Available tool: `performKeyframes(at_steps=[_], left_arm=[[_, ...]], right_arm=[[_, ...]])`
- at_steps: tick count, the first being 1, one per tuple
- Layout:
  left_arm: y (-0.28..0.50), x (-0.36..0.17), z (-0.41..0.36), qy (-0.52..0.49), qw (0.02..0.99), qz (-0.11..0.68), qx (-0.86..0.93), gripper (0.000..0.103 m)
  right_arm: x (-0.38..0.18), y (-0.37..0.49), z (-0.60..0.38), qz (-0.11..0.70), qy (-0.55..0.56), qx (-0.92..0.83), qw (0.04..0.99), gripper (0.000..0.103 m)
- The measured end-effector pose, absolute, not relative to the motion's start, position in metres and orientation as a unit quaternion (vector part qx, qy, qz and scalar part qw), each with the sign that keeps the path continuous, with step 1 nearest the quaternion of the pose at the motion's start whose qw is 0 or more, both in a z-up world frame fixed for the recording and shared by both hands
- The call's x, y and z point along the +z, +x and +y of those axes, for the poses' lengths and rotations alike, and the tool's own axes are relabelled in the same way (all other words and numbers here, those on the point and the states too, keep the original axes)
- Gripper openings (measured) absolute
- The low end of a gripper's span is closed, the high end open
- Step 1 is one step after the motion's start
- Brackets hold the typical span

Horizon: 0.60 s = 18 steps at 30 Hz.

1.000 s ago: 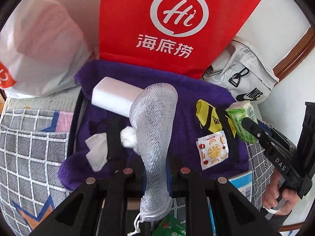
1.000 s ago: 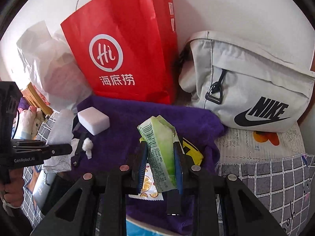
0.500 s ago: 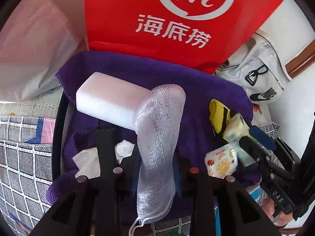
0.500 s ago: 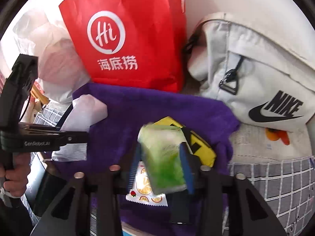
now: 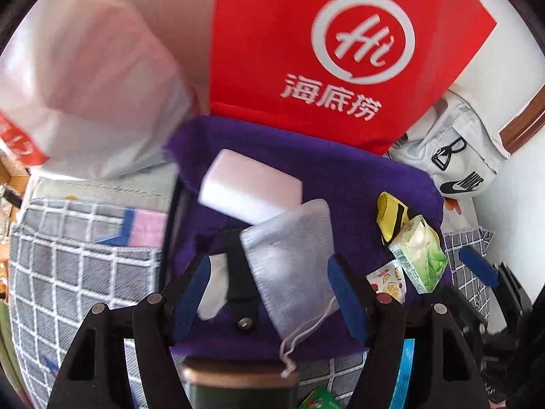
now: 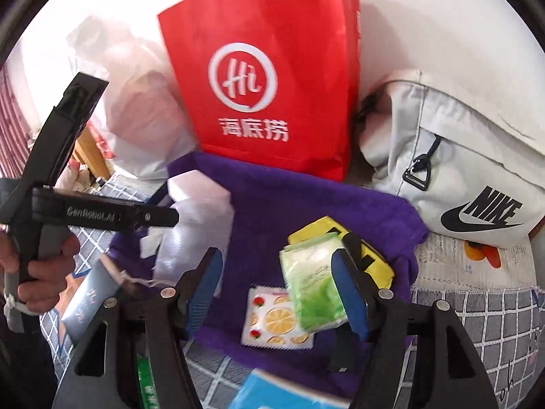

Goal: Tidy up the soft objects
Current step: 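Open the left tool on the towel while the right tool releases the wipes pack, then grasp the dark green tin with the left tool while the right tool grasps the green snack bar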

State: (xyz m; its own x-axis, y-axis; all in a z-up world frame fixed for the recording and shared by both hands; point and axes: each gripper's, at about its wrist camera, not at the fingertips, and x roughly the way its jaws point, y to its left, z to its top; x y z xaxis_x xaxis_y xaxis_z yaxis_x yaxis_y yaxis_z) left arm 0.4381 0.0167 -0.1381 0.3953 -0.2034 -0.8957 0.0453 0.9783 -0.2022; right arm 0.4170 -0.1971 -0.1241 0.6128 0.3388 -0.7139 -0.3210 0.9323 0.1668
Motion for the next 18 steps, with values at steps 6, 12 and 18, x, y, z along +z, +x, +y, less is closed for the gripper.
performKeyframes(at_steps=[6, 12, 18], left_arm=[[0.410, -0.132, 0.040, -0.087, 0.832, 0.544, -0.067, 0.070], [0.374, -0.125, 0.066, -0.095, 0.834, 0.540, -0.053, 0.070], [0.348, -0.128, 0.098, -0.124, 0.835, 0.534, -0.045, 0.070]], right_arm=[[-0.116, 0.377, -0.177, 0.407, 0.015, 0.218, 0.887, 0.065], [-0.139, 0.334, -0.146, 0.448, -0.010, 0.244, 0.860, 0.046], [-0.162, 0.307, -0.116, 0.499, -0.059, 0.260, 0.824, 0.045]])
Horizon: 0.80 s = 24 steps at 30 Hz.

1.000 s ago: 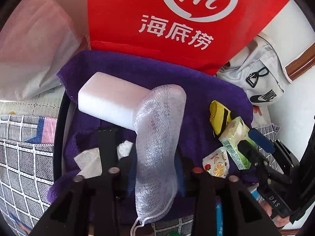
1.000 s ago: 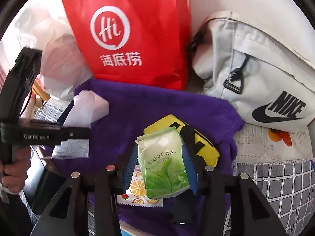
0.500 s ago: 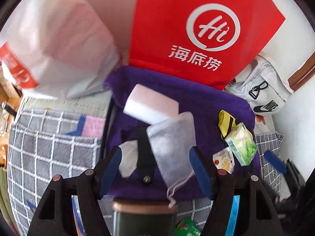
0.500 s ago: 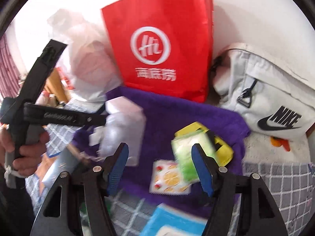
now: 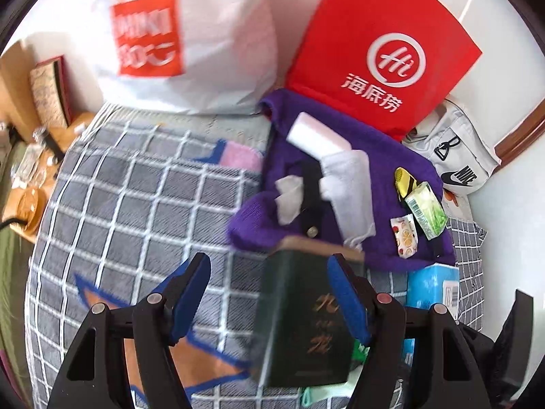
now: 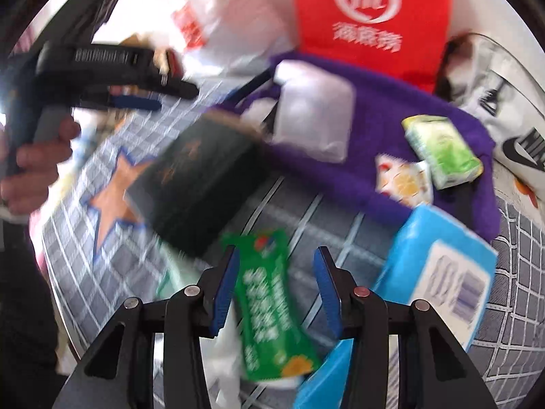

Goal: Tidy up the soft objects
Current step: 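Grasp the dark green tin with the left tool while the right tool grasps the green snack bar, then set the dark green tin on the sheet with the left tool while the right tool holds the bar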

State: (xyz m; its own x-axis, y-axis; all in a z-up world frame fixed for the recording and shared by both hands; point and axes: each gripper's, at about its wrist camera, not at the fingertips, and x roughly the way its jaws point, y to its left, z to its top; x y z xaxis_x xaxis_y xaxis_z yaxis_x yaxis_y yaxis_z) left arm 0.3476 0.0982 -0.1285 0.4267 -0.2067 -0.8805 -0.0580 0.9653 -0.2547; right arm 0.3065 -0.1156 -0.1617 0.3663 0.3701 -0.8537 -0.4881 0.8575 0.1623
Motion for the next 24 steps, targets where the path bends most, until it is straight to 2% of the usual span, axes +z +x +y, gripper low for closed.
performKeyframes(at_steps=[7, 16, 19, 20, 24], left_arm=[[0.325, -0.133, 0.119, -0.144, 0.835, 0.528, -0.058, 0.070], [0.321, -0.144, 0.127, -0.147, 0.837, 0.521, -0.076, 0.070], [0.319, -0.147, 0.128, -0.152, 0.834, 0.524, -0.082, 0.070], [0.317, -0.147, 0.129, -0.152, 0.834, 0.524, -0.082, 0.070], [0.307, -0.144, 0.133, -0.151, 0.836, 0.521, -0.079, 0.070]], right_arm=[[-0.183, 0.291, -0.085, 0.533, -0.160, 0.237, 0.797, 0.045], [-0.199, 0.291, -0.074, 0.554, -0.178, 0.219, 0.783, 0.045], [-0.200, 0.292, -0.076, 0.553, -0.170, 0.228, 0.783, 0.037], [-0.200, 0.290, -0.076, 0.552, -0.167, 0.235, 0.782, 0.027], [-0.193, 0.289, -0.080, 0.546, -0.144, 0.226, 0.794, 0.023]])
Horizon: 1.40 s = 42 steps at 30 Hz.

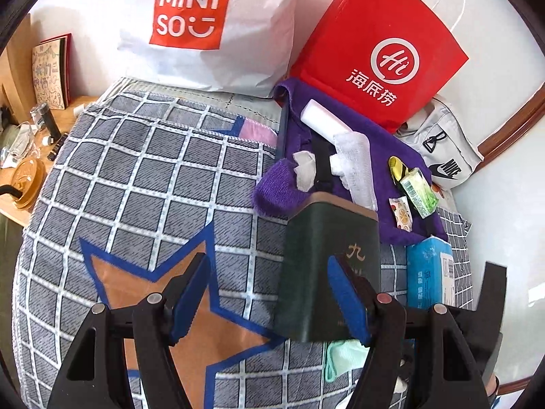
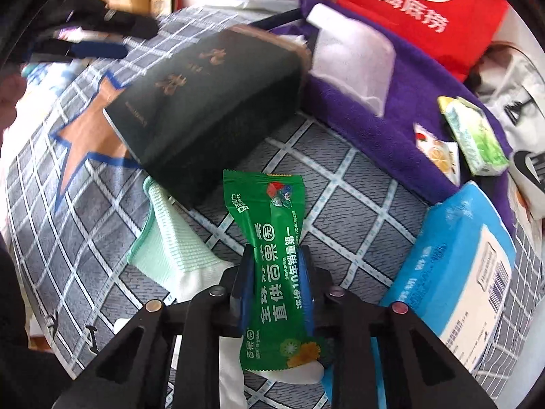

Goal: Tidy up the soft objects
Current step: 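Set the dark green tin on the sheet with the left tool while the right tool holds the bar, then grasp the white glove and mint-green cloth with the left tool while the right tool holds the bar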

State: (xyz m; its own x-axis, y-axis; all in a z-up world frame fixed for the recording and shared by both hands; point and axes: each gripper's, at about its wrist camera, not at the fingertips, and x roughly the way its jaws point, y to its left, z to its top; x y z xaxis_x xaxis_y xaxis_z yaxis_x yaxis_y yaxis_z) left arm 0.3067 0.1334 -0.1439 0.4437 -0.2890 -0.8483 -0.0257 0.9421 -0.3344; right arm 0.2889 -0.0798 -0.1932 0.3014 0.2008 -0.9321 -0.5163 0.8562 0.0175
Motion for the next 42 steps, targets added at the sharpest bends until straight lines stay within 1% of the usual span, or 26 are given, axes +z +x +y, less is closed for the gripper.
performKeyframes(at_steps=[6, 9, 15, 21, 27, 32, 37, 42], left_arm=[[0.279, -0.142, 0.140, -0.143, 0.839, 0.521, -0.061, 0.070], [0.263, -0.143, 0.137, -0.139, 0.837, 0.527, -0.058, 0.070], [0.229, -0.146, 0.118, -0.136, 0.830, 0.536, -0.069, 0.070], [0.205, -0.153, 0.088, -0.125, 0.825, 0.544, -0.085, 0.070], [0.195, -0.163, 0.050, -0.112, 0.821, 0.548, -0.112, 0.070], [0.193, -0.171, 0.025, -0.110, 0.815, 0.552, -0.139, 0.070], [0.197, -0.176, 0.007, -0.098, 0.814, 0.556, -0.134, 0.070], [0.208, -0.185, -0.005, -0.089, 0.817, 0.559, -0.113, 0.070]], right_arm=[[-0.168, 0.272, -0.111, 0.528, -0.053, 0.216, 0.820, 0.023], [-0.154, 0.260, -0.123, 0.506, -0.022, 0.203, 0.838, 0.023], [-0.125, 0.228, -0.136, 0.456, 0.002, 0.173, 0.873, 0.023], [-0.115, 0.194, -0.160, 0.434, 0.022, 0.164, 0.885, 0.024], [-0.124, 0.158, -0.187, 0.434, 0.019, 0.134, 0.891, 0.024], [-0.145, 0.139, -0.209, 0.449, 0.027, 0.117, 0.885, 0.024], [-0.177, 0.136, -0.223, 0.465, 0.024, 0.088, 0.881, 0.024], [-0.204, 0.144, -0.231, 0.480, 0.051, 0.094, 0.871, 0.025]])
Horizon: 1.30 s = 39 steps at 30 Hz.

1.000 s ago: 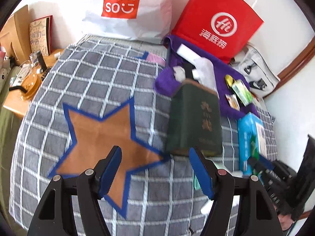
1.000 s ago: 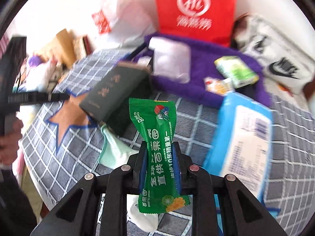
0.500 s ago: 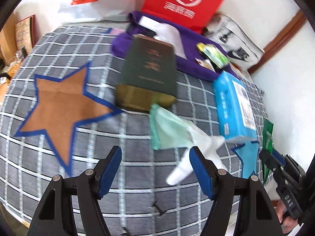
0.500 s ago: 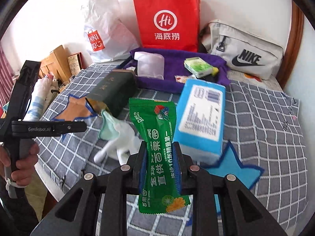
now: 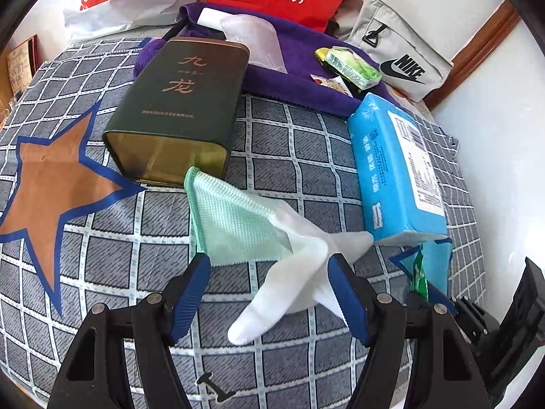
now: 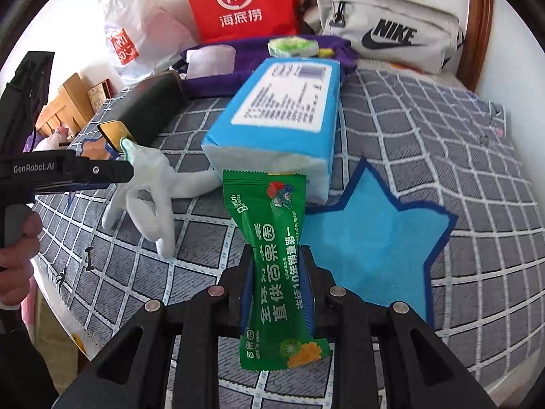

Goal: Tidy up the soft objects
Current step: 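Grasp the white glove and mint-green cloth with the left tool while the right tool holds the bar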

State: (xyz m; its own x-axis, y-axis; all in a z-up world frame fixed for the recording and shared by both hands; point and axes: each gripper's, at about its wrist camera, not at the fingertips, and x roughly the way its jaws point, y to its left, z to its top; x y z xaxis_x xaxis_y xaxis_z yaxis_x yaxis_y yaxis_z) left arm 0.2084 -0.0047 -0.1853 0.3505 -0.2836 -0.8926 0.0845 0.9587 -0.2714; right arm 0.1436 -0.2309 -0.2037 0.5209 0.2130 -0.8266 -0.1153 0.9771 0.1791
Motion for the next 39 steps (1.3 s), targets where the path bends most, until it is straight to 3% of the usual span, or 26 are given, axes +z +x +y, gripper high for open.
performKeyframes(at_steps=[5, 10, 17, 22, 26, 28, 31, 39], left_arm=[[0.216, -0.195, -0.023, -0.069, 0.824, 0.550, -0.116, 0.070], [0.217, -0.202, -0.042, -0.040, 0.829, 0.545, -0.117, 0.089], [0.218, -0.202, -0.050, -0.016, 0.834, 0.541, -0.106, 0.089], [0.215, -0.205, -0.059, 0.015, 0.841, 0.532, -0.095, 0.088], [0.208, -0.204, -0.062, 0.048, 0.849, 0.520, -0.076, 0.071], [0.205, -0.200, -0.054, 0.037, 0.852, 0.518, -0.070, 0.050], [0.202, -0.197, -0.038, 0.009, 0.851, 0.520, -0.073, 0.028], [0.181, -0.199, -0.007, -0.074, 0.837, 0.531, -0.107, 0.018]], right_arm=[[-0.215, 0.147, -0.236, 0.477, 0.063, 0.113, 0.870, 0.028], [-0.218, 0.146, -0.242, 0.465, 0.081, 0.137, 0.871, 0.031], [-0.219, 0.146, -0.249, 0.457, 0.116, 0.168, 0.866, 0.040], [-0.219, 0.143, -0.242, 0.448, 0.110, 0.188, 0.867, 0.058], [-0.217, 0.141, -0.233, 0.445, 0.078, 0.178, 0.874, 0.059], [-0.217, 0.140, -0.230, 0.448, 0.066, 0.173, 0.875, 0.059], [-0.215, 0.138, -0.228, 0.455, 0.054, 0.167, 0.873, 0.059], [-0.214, 0.128, -0.234, 0.471, 0.053, 0.142, 0.869, 0.055]])
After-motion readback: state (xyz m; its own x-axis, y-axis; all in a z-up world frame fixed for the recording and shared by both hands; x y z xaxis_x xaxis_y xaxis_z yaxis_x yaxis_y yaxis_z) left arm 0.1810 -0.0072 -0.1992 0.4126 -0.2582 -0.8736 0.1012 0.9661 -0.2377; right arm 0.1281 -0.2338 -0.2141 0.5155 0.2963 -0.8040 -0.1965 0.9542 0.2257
